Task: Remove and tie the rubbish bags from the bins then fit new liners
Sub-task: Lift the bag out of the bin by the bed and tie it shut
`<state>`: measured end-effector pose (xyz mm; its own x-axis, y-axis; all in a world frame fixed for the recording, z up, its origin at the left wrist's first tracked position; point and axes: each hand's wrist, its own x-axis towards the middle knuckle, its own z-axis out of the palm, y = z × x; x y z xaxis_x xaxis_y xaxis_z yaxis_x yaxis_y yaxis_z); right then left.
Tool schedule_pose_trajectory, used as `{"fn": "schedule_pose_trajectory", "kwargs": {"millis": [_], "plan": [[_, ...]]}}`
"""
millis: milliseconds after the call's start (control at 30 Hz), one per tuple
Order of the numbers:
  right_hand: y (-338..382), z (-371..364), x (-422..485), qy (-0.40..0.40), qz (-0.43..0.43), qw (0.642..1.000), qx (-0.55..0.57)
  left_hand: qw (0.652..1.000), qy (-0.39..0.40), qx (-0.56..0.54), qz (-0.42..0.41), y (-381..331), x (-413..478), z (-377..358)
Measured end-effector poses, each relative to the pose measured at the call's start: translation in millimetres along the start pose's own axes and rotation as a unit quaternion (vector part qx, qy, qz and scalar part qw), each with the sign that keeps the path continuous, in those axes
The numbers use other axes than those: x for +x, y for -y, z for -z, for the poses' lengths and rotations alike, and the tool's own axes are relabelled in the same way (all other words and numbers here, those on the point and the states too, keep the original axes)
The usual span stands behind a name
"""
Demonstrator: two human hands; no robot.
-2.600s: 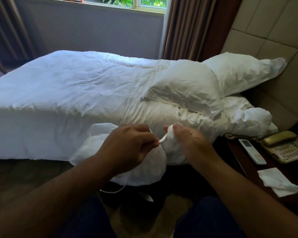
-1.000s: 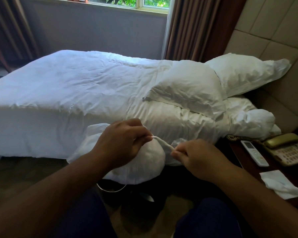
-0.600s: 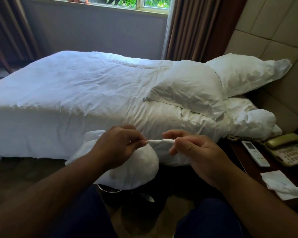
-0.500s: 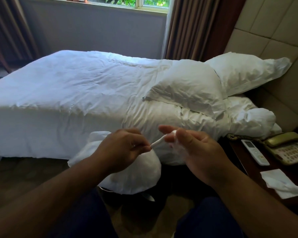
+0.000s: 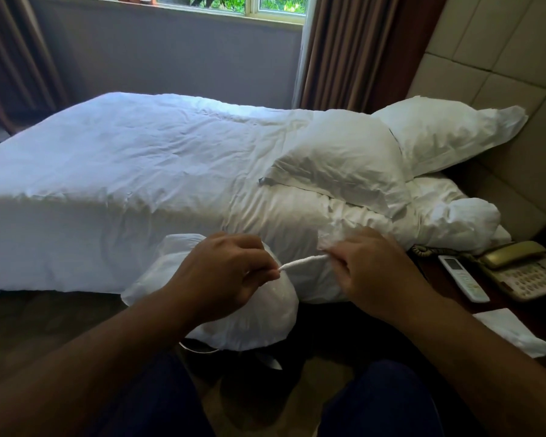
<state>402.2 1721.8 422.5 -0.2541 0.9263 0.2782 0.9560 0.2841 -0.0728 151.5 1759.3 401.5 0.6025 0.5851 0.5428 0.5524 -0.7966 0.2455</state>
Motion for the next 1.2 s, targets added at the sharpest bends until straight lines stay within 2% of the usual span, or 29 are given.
{"fn": "schedule_pose_trajectory", "kwargs": {"millis": [67,167,233,300,400,500,600,633,700,767,800,900,967,1000,1033,1100,1200], "plan": [[-1,1,-1,0.020,-0.011,0.999,-0.031,1.000,-0.011,0.003,0.007,1,1,2],[-3,5,-1,0.047,-0.044,0.998,-0.012,1.000,-0.022,0.006,0.020,6,1,6],[-5,6,1,0.071,-0.067,0.992,0.082,0.999,-0.035,0.008,0.041,11,0,8],[-7,7,2,0.095,-0.077,0.969,0.213,0.997,-0.045,0.000,0.069,16,-1,8],[-1,13,0,0.110,-0.077,0.903,0.408,0.994,-0.043,-0.020,0.099,25,-4,5],[14,14,-6,0.116,-0.072,0.802,0.581,0.994,-0.023,-0.056,0.089,26,-4,1],[33,13,-8,0.102,-0.052,0.708,0.697,0.994,0.011,-0.082,0.075,17,-4,-3],[39,14,-6,0.086,-0.055,0.688,0.718,0.993,0.019,-0.088,0.071,15,-4,-5],[45,18,-1,0.044,-0.080,0.673,0.734,0.993,0.033,-0.097,0.064,14,-6,-7],[40,19,4,0.006,-0.121,0.682,0.722,0.994,0.041,-0.091,0.051,17,-10,-7],[35,20,5,-0.011,-0.131,0.703,0.699,0.995,0.043,-0.083,0.047,20,-12,-7],[17,18,4,-0.042,-0.097,0.843,0.527,0.995,0.049,-0.073,0.045,25,-19,-7],[9,10,4,-0.044,-0.057,0.932,0.355,0.996,0.053,-0.066,0.039,25,-20,-8],[4,4,5,-0.061,-0.026,0.965,0.252,0.996,0.053,-0.061,0.036,25,-20,-9],[-2,-4,6,-0.067,0.006,0.986,0.150,0.996,0.053,-0.059,0.033,25,-19,-9],[-8,-16,5,-0.064,0.031,0.997,0.014,0.997,0.053,-0.054,0.033,27,-19,-9],[-7,-15,2,-0.047,0.012,0.998,-0.041,0.997,0.038,-0.034,0.052,29,-19,-6]]}}
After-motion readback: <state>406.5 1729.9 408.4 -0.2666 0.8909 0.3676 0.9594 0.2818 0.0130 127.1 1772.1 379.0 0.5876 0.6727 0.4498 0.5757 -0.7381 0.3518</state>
